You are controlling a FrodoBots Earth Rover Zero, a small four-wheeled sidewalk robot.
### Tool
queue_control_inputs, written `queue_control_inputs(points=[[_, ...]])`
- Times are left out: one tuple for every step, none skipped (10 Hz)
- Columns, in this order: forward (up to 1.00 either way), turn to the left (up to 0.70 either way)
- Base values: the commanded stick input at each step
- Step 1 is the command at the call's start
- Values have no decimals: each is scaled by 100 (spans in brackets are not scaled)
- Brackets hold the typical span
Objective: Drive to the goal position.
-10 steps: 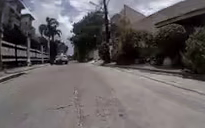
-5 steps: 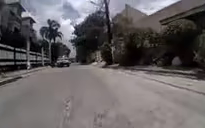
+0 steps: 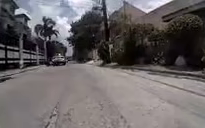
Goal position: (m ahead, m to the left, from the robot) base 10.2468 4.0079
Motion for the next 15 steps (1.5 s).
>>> queue_control_inputs(points=[[100,0],[100,0],[100,0],[100,0],[100,0],[100,0],[100,0],[100,0],[100,0],[100,0],[100,0],[100,0],[100,0],[100,0],[100,0]])
